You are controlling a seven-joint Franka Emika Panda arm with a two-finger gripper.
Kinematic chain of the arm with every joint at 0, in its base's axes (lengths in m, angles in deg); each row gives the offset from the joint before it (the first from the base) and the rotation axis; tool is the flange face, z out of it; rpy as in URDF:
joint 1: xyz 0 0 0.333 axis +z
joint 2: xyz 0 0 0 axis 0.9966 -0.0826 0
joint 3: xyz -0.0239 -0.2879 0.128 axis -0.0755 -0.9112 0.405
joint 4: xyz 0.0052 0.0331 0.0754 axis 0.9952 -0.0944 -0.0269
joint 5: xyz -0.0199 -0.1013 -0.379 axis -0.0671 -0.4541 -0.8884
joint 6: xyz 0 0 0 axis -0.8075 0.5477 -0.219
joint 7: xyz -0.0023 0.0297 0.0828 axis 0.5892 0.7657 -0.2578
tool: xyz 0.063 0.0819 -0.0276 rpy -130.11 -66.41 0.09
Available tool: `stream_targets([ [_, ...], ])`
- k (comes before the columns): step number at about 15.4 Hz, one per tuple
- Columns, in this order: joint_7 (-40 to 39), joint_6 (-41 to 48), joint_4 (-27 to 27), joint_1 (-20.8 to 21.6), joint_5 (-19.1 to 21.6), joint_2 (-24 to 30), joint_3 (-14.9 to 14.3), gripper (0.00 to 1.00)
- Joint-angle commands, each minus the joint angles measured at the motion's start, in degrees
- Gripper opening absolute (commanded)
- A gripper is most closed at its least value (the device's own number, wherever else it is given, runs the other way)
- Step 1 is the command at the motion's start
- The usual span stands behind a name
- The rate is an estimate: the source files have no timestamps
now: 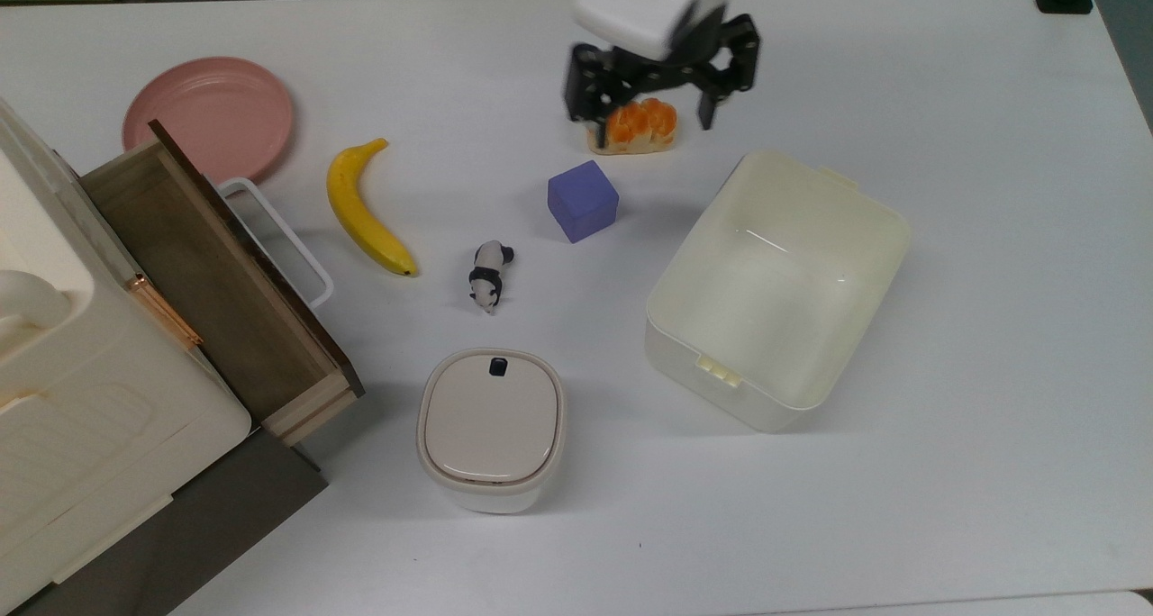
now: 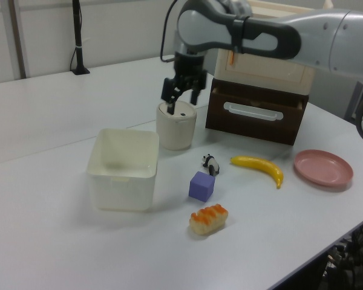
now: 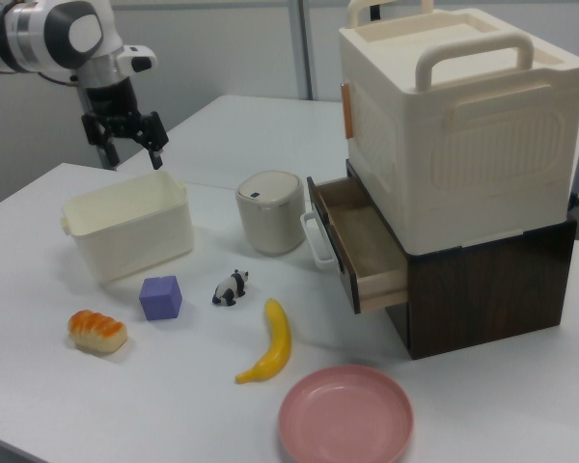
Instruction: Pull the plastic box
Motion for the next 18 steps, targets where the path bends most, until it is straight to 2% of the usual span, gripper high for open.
stream_targets([
  [1, 5.3, 1.0, -3.2, -3.7, 1.4, 3.0, -0.3, 1.0],
  [5, 3.6, 0.7, -3.3, -7.4, 1.7, 2.7, -0.3, 1.0],
  [7, 2.5, 0.6, -2.9, -9.2, 3.4, 2.9, -0.3, 1.0],
  [18, 3.4, 4.1, -2.8, -9.3, 3.1, 3.5, -0.4, 1.0],
])
